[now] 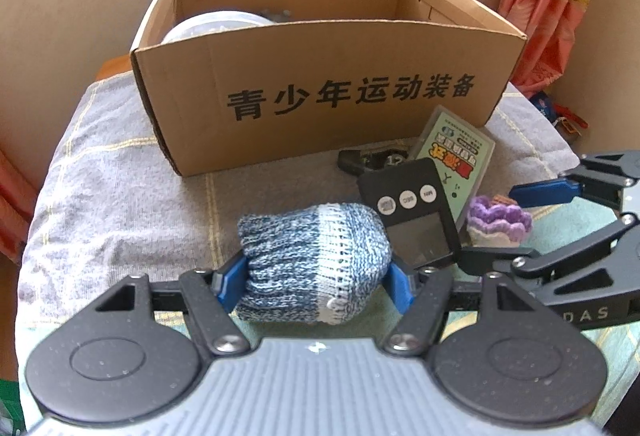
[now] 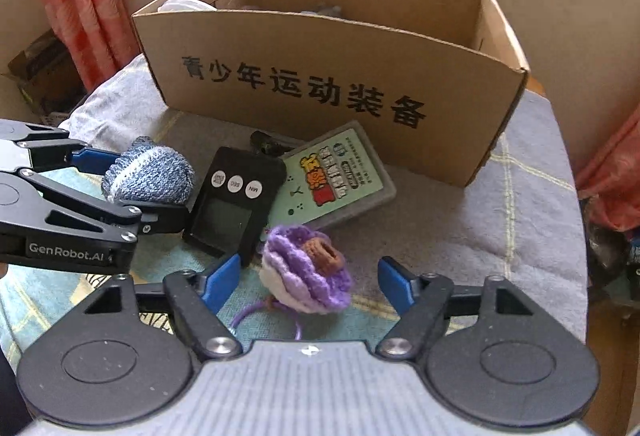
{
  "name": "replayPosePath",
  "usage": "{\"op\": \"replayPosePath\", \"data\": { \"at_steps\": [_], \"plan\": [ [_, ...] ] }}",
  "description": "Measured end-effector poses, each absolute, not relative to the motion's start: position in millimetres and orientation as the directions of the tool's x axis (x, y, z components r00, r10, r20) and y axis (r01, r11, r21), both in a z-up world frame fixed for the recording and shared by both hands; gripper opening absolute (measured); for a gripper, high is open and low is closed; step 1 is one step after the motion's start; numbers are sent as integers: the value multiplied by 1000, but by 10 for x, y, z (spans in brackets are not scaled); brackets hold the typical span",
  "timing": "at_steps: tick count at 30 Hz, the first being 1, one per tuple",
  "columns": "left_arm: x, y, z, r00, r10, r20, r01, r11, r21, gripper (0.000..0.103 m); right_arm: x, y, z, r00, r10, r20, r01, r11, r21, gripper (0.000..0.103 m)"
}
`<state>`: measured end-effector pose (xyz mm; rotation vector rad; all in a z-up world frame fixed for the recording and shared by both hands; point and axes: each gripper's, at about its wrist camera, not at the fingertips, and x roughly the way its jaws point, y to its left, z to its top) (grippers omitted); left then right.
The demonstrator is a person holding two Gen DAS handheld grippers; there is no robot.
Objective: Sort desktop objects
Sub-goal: 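Grasp the grey-blue knit sock with the left tool while the right tool grasps the purple keychain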
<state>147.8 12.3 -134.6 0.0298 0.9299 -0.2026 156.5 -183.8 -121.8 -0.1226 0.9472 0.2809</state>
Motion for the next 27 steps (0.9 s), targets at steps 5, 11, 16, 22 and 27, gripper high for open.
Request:
{"op": "replayPosePath", "data": {
  "at_steps": [5,11,16,22,27],
  "plan": [
    [1460,142,-1353,577,-160,-801,181,981,-66,69,1538,-1836,-1222,558,194,-807,-315,949,10,75],
    [1440,136,-1335,575,-159,-803,185,981,-62,69,1493,-1827,-1231,547,200,-813,-355,935,-8,55],
    [1405,107,-1298,576,-152,-803,197,979,-44,69,1473,-1921,-1209,546,220,-809,-339,940,27,52],
    [1357,79,-1194,586,-151,-796,219,975,-24,69,1427,-1977,-1065,547,229,-805,-362,932,19,51],
    [1281,87,-1060,590,-169,-789,254,967,-17,69,1397,-2070,-876,543,251,-801,-379,925,32,51]
  ]
}}
